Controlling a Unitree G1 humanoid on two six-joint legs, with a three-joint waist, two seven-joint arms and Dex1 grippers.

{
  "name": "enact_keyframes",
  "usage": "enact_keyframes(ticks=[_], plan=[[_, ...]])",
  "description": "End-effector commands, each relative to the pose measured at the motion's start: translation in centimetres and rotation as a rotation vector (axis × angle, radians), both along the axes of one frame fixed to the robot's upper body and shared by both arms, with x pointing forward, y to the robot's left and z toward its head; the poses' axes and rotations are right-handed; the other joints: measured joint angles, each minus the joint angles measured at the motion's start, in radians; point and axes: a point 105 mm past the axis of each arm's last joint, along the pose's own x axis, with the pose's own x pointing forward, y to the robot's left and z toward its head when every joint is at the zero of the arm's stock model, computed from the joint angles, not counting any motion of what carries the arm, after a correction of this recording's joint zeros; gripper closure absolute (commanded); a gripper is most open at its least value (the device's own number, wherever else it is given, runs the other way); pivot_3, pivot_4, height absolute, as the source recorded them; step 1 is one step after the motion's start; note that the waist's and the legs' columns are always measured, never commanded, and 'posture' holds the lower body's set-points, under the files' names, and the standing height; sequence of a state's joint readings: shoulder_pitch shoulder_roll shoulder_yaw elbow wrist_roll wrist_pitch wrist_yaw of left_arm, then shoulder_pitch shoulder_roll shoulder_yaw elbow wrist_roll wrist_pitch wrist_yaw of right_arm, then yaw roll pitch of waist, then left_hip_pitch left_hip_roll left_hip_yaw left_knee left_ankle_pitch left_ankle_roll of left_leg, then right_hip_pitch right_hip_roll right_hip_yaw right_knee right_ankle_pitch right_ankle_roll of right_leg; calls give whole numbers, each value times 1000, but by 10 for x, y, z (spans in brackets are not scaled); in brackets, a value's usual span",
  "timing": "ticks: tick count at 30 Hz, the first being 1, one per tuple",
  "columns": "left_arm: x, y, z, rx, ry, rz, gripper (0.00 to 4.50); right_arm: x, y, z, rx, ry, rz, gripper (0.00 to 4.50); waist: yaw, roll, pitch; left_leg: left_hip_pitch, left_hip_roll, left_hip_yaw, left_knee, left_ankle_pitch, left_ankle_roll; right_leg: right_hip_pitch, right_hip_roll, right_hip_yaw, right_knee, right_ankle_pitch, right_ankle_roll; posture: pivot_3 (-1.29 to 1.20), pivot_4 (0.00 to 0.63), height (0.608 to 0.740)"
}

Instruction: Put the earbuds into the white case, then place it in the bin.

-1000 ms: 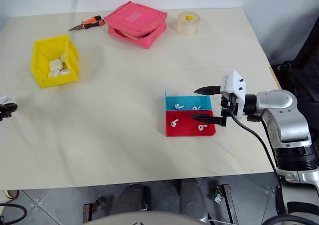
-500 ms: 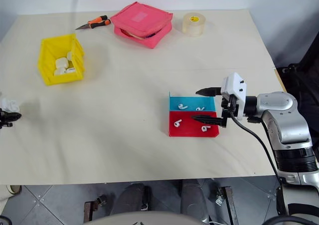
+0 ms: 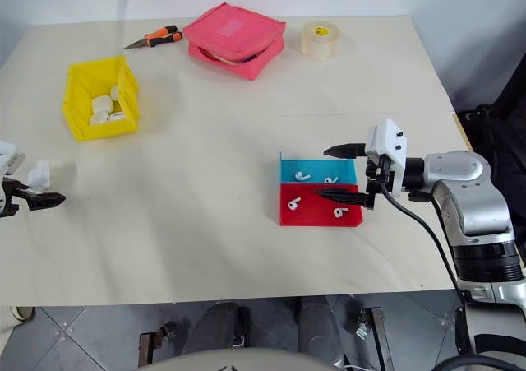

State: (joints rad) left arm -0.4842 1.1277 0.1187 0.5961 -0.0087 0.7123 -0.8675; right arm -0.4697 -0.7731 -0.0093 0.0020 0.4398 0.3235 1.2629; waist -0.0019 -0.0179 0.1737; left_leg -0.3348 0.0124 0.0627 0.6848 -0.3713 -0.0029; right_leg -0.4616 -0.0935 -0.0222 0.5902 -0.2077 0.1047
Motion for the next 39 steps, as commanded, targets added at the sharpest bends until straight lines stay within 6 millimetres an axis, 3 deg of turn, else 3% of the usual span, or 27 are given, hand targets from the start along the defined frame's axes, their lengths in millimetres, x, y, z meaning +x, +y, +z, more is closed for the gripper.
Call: enact_keyframes(ticks=[1,4,8,15,20,32,39], plan=[[-6,-2,12,24,16,-58,23,-1,-3,14,2,-59,3,0,-1,0,0,0,0,0,0,0,0,0,0,0,0,0,0,0,150,740],[-6,-4,20,58,18,-108,23,0,-2,14,3,-60,3,0,-2,0,0,0,0,0,0,-1,2,0,1,0,-1,0,0,0,150,740],[5,10,37,139,-44,-49,23,0,-2,13,5,-61,1,0,-1,-1,0,-1,0,0,0,-1,3,0,1,0,-1,0,0,0,150,740],[17,23,52,94,-142,64,23,-3,-3,13,6,-61,-9,0,-1,-1,1,-1,0,1,0,-1,2,0,0,-2,-1,0,0,0,150,740],[21,23,28,41,-75,80,23,-3,-3,12,3,-59,-9,0,-2,-1,1,0,0,3,0,0,1,0,0,-3,-1,0,0,0,150,740],[33,19,12,36,-58,92,23,-5,-5,13,-6,-60,-14,0,0,-4,1,0,0,4,1,-1,1,0,-1,-6,-1,0,1,0,150,740],[28,10,-9,-4,46,54,23,-7,-6,12,-9,-58,-21,0,1,-4,1,0,-1,4,2,-1,1,0,-2,-6,-1,0,1,0,150,740]])
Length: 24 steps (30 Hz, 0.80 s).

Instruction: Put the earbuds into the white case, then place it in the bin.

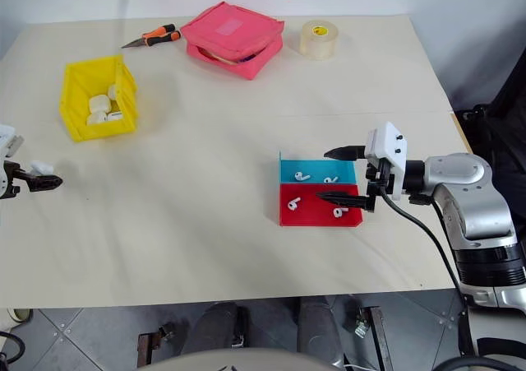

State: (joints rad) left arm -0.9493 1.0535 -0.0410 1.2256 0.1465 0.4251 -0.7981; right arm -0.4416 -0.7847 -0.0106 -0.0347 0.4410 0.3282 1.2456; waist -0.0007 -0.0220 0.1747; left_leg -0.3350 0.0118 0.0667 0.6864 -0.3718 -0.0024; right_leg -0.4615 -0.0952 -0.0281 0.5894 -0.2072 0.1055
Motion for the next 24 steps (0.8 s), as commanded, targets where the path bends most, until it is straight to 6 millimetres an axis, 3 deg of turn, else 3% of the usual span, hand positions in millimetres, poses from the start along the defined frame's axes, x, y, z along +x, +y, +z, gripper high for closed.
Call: enact_keyframes(ticks=[1,18,24], plan=[[-7,-5,-18,-19,102,-22,23,-3,-6,14,5,-55,-15,0,0,0,0,0,0,0,0,0,0,0,0,0,0,0,0,0,150,740],[-10,-17,-29,-94,169,-55,23,-1,-4,13,2,-49,-16,0,1,5,-3,1,0,1,0,0,0,0,0,0,1,0,0,0,150,740],[-14,-13,-28,-80,187,-46,23,-1,-5,12,0,-46,-18,0,0,6,-3,1,-1,1,1,-1,1,1,-1,0,1,0,0,0,150,740]])
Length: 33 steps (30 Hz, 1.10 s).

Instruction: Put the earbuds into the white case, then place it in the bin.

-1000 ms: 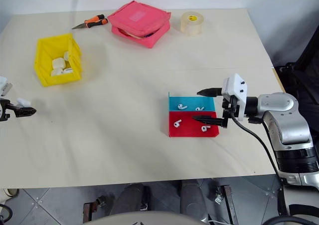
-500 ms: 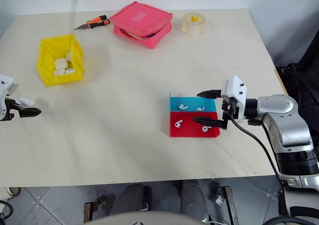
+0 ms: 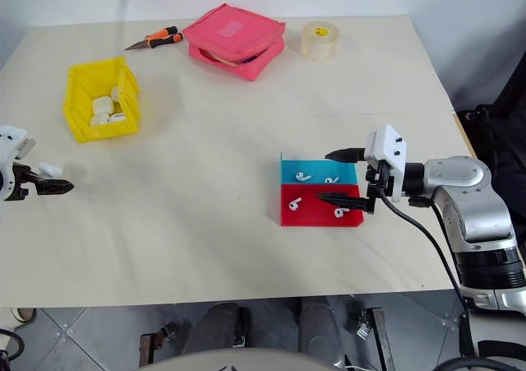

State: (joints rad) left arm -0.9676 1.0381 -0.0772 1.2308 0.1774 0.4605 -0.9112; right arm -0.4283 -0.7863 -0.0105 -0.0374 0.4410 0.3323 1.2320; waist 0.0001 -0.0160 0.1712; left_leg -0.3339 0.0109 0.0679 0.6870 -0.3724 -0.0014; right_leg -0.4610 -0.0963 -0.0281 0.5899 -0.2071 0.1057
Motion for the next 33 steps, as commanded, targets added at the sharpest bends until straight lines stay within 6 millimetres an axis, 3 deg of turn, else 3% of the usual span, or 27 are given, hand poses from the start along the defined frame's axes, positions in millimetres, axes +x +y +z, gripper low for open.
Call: enact_keyframes(ticks=[1,5,12,18,27,33], plan=[[-13,2,-20,-3,108,16,23,-1,-3,15,0,-56,-1,0,-1,0,0,0,0,0,0,0,0,0,0,0,0,0,0,0,150,740],[-14,4,-20,7,114,16,23,-1,-2,15,0,-56,-1,0,-1,0,0,0,0,0,0,0,0,0,0,0,0,0,0,0,150,740],[-17,5,-22,9,136,28,1653,0,-3,15,-1,-56,-3,0,-4,1,-1,1,1,0,0,0,0,0,0,0,1,0,0,0,150,740],[-17,5,-20,31,148,5,1654,0,-3,15,0,-58,-10,0,-5,3,-1,1,1,1,0,0,1,0,1,0,1,0,0,0,150,740],[-11,-13,-18,23,155,-129,1654,0,-5,15,3,-61,-19,0,-3,3,-1,1,0,1,0,-1,1,0,0,0,0,0,0,0,150,740],[-6,-46,-10,3,144,-258,1654,0,-4,14,2,-62,-13,0,-2,3,-1,0,0,2,0,-2,2,0,-1,0,0,0,0,0,150,740]])
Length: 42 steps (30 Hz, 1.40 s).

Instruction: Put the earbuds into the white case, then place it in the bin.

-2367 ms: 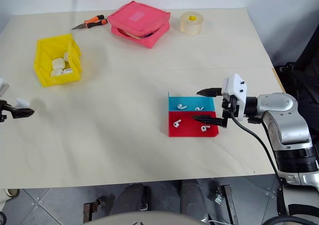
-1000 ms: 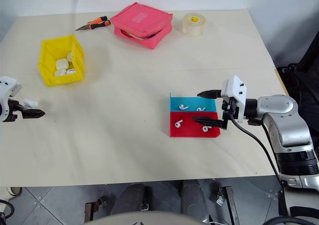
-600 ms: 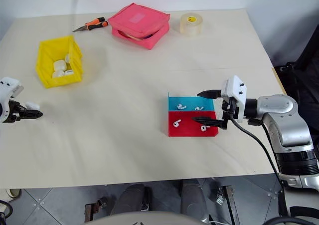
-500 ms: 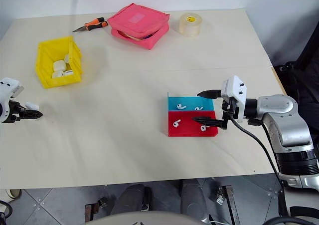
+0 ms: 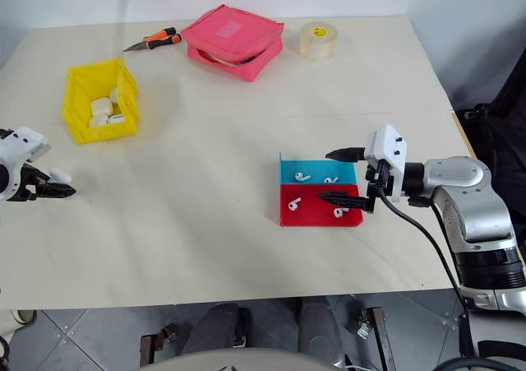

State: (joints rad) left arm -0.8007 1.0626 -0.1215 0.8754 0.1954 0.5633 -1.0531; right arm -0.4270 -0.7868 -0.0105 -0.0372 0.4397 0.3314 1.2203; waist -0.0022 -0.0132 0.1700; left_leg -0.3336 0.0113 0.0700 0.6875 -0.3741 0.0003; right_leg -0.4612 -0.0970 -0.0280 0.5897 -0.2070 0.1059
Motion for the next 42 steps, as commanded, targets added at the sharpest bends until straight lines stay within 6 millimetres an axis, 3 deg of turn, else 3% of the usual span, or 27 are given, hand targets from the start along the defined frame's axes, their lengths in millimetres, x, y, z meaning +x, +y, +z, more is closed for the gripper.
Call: enact_keyframes(ticks=[1,5,13,18,31,42], plan=[[-2,-32,-9,-77,51,-92,1654,0,-2,14,2,-58,1,0,1,0,0,0,0,0,0,0,0,0,0,0,0,0,0,0,150,740],[-5,-58,-6,-83,49,-159,1654,1,0,13,5,-58,9,0,8,1,0,-2,1,-1,5,-2,1,0,0,0,1,0,0,0,150,740],[-6,-75,-14,-91,66,-156,1654,1,3,11,8,-55,21,0,26,1,1,-3,0,-1,11,-7,6,2,0,0,1,0,1,0,150,740],[-12,-79,-10,-55,100,-199,32,0,3,11,9,-54,22,0,25,1,1,-3,0,-1,12,-7,5,2,0,1,1,0,1,0,150,740],[-24,-67,-3,-4,173,-188,10,0,-1,12,4,-54,9,0,1,1,1,-3,1,-1,11,-7,5,2,2,1,0,0,1,0,150,740],[-31,-59,6,45,189,-285,10,0,-3,13,-2,-51,0,0,0,-1,4,-4,2,0,11,-8,5,1,3,1,-1,0,0,0,150,740]])
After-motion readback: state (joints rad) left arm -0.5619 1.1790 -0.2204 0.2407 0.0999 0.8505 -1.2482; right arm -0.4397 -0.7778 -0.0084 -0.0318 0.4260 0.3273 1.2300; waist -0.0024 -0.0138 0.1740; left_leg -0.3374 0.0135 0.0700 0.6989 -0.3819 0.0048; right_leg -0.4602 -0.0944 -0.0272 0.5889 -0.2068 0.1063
